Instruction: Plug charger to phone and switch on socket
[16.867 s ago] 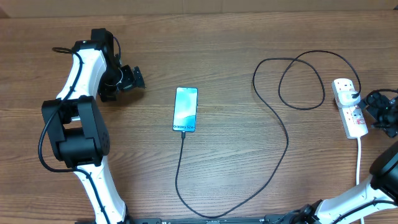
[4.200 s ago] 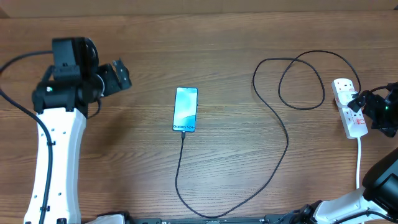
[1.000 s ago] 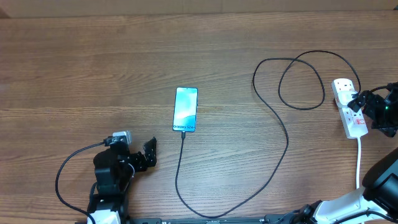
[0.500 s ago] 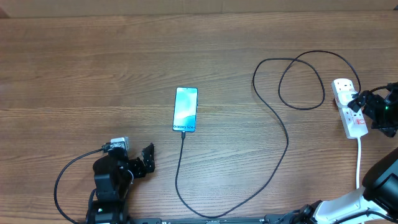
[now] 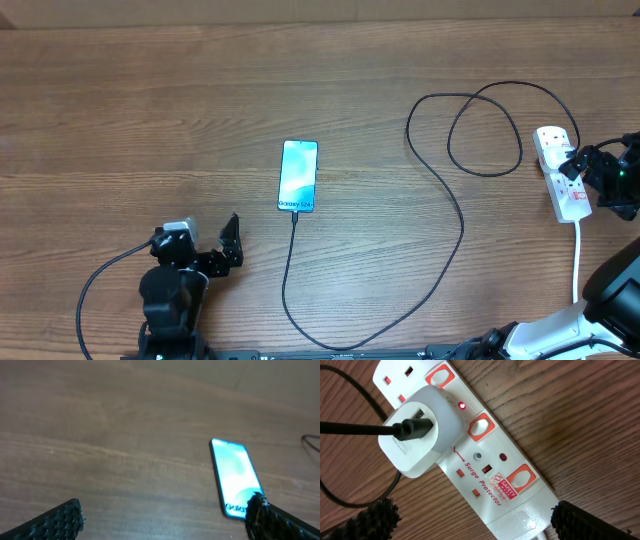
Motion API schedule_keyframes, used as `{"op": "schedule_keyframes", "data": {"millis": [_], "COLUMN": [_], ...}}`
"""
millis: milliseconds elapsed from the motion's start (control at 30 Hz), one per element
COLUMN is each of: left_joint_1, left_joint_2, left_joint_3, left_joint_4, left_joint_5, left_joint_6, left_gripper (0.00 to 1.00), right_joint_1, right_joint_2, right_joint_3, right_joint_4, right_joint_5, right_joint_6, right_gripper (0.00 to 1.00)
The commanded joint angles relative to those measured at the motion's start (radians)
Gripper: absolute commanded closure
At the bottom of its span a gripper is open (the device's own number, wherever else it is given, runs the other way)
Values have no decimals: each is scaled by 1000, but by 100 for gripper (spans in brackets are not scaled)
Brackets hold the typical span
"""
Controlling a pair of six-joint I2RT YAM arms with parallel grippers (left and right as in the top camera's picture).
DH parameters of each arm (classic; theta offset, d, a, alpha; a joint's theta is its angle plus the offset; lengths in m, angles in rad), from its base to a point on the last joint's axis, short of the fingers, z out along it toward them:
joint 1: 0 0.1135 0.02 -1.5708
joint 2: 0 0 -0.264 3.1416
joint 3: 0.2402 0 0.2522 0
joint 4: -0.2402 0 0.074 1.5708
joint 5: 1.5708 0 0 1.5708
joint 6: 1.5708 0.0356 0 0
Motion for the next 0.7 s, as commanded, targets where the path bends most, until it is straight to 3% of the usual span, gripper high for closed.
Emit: {"op": "schedule_keyframes", "data": {"millis": [0,300,667], "left_joint_1": [-8,-101,-105], "left_joint_2": [-45,-159,-285], "left_joint_3": [-3,-3,-3], "left_joint_4": [-5,-6,-11], "left_joint_5": [-13,-19,-60], "left_joint_6": [47,161,193], "left_gripper": [0,0,0], "right_joint_1": [0,0,0], "right_joint_2": [-18,-18,-18], "right_joint_3": [15,15,15], "right_joint_4": [3,3,3], "right_joint_5": [2,2,2], "right_joint_6": [-8,-8,-8], "right_gripper": [0,0,0]}}
